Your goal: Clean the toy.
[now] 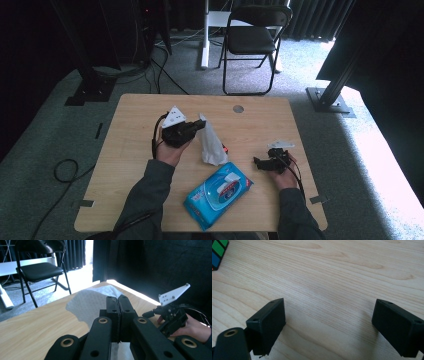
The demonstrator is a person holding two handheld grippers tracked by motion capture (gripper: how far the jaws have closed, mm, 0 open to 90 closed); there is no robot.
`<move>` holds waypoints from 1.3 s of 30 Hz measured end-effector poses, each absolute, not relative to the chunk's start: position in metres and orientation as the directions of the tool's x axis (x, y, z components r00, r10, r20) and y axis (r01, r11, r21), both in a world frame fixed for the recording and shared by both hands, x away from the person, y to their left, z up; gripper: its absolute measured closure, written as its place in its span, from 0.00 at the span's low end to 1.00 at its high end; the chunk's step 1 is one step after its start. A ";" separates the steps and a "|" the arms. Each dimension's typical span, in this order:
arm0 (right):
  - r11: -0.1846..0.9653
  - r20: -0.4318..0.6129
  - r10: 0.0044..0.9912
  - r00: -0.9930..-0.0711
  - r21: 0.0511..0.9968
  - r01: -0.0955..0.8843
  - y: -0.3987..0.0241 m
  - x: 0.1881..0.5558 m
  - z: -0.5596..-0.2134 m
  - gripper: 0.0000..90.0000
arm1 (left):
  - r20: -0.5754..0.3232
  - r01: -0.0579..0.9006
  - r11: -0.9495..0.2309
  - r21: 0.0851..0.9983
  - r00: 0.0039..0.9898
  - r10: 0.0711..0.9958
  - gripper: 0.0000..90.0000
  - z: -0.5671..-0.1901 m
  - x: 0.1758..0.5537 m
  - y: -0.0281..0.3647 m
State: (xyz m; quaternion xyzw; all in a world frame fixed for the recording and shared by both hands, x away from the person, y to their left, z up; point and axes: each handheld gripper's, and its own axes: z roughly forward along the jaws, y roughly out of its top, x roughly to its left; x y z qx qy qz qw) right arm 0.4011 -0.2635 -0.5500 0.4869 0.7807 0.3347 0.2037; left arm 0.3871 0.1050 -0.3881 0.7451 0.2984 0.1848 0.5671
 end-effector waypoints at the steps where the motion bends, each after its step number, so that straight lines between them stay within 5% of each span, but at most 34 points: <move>1: 0.303 0.007 0.896 -0.443 0.721 0.623 -0.264 0.401 -0.550 0.13 | -0.065 0.233 -0.175 0.957 0.754 0.653 0.99 -0.388 0.389 0.104; 7: 0.303 0.007 0.896 -0.443 0.721 0.624 -0.264 0.401 -0.550 0.13 | -0.071 0.245 -0.179 0.953 0.755 0.652 0.99 -0.393 0.396 0.093; 22: 0.299 0.009 0.897 -0.441 0.722 0.624 -0.263 0.401 -0.550 0.13 | -0.040 0.371 -0.427 0.825 0.791 0.610 0.96 -0.478 0.400 0.052; 32: 0.301 0.008 0.897 -0.443 0.721 0.624 -0.263 0.401 -0.550 0.13 | -0.030 0.385 -0.478 0.790 0.802 0.597 0.58 -0.495 0.397 0.044; 39: 0.302 0.008 0.897 -0.443 0.721 0.624 -0.264 0.401 -0.550 0.13 | -0.002 0.376 -0.489 0.787 0.795 0.607 0.64 -0.495 0.396 0.044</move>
